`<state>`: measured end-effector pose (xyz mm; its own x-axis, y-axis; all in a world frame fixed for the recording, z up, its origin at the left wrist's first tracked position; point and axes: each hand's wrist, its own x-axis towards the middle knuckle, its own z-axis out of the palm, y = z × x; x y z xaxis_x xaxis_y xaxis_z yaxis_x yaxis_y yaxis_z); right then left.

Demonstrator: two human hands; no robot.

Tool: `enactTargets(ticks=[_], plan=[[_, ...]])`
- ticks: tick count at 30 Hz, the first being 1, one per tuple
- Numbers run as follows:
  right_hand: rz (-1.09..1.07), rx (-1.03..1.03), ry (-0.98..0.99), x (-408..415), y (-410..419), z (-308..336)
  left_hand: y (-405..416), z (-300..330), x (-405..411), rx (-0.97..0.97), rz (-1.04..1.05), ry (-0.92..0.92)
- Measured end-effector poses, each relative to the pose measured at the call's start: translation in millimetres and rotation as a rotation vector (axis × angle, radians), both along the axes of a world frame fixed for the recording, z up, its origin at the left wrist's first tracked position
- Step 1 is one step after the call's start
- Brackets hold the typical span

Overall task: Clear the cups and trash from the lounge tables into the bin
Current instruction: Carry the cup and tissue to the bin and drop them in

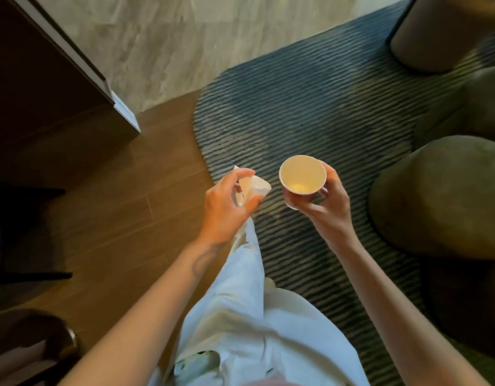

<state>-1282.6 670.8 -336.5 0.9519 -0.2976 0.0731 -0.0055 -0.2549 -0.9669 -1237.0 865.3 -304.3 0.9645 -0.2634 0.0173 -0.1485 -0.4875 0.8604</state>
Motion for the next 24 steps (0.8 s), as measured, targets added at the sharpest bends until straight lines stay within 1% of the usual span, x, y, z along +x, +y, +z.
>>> enactTargets(ticks=[8,10,15,20,22,24], plan=[[-0.109,-0.046,-0.031,185.4,-65.8,9.7,-63.3,-5.1,196.1,-0.019,-0.069,-0.058],[-0.125,-0.066,-0.036,222.8,-87.6,13.2,-84.0,-2.4,241.1,-0.017,-0.094,-0.084],[-0.172,-0.036,0.001,307.9,-145.5,10.5,-144.5,0.0,342.1,-0.026,-0.107,-0.137],[-0.188,-0.026,0.028,406.7,-219.0,7.1,-217.8,-2.4,448.6,0.029,-0.165,-0.076],[-0.181,-0.005,0.036,453.0,-255.2,7.6,-255.7,2.0,494.1,0.011,-0.14,-0.049],[-0.183,0.045,0.053,484.8,-278.2,11.7,-283.6,9.7,520.7,-0.021,-0.105,-0.006]])
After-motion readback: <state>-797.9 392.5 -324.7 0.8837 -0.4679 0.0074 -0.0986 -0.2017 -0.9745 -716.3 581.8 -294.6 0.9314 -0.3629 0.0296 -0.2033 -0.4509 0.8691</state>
